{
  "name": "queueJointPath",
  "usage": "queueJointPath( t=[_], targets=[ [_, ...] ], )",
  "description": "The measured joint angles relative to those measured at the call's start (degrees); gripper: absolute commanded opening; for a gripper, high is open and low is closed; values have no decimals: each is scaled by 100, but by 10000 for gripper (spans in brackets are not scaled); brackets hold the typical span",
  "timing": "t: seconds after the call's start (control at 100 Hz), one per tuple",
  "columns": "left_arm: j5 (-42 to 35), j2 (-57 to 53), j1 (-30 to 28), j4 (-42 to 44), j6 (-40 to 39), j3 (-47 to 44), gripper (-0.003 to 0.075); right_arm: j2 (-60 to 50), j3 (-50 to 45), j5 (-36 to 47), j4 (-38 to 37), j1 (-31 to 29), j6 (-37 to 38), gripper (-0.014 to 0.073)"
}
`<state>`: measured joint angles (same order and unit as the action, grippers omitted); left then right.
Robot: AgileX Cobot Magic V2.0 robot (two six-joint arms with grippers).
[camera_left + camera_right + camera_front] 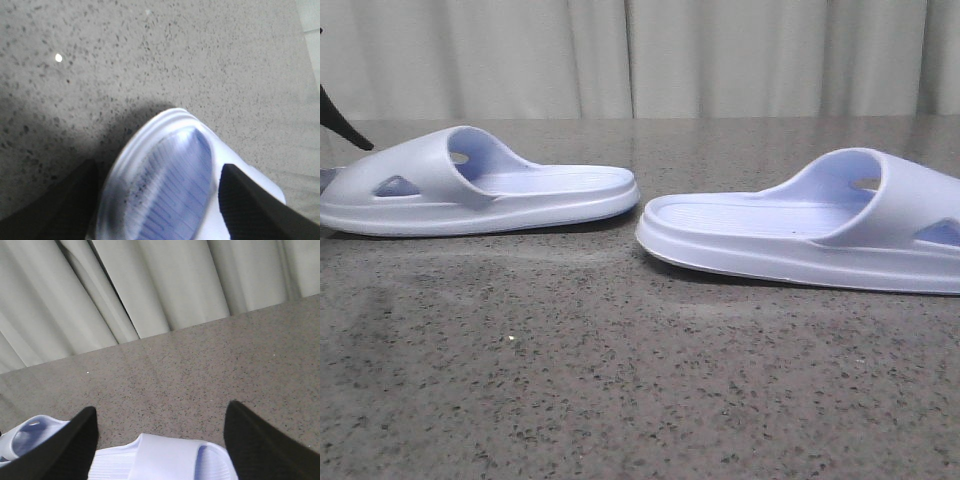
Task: Insert blue slippers together front up
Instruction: 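Lower the left gripper onto the slipper's heel rim and close it, then lift the slipper with the left gripper off the table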
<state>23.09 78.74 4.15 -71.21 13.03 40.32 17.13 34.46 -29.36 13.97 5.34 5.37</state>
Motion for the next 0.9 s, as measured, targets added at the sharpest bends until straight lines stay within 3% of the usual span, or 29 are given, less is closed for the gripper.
queueJointPath(
  t=[0.35, 0.49, 0.78, 0.9],
  targets=[
    [336, 430, 0, -1115, 626, 66, 446, 0, 0, 3, 0, 0, 0, 463],
    [350, 443, 0, -1205, 664, 66, 341, 0, 0, 3, 0, 0, 0, 463],
    [350, 503, 8, -1118, 749, 55, 23, 0, 0, 3, 0, 0, 0, 463],
    [350, 503, 8, -1115, 833, 55, 17, 0, 0, 3, 0, 0, 0, 463]
  ],
)
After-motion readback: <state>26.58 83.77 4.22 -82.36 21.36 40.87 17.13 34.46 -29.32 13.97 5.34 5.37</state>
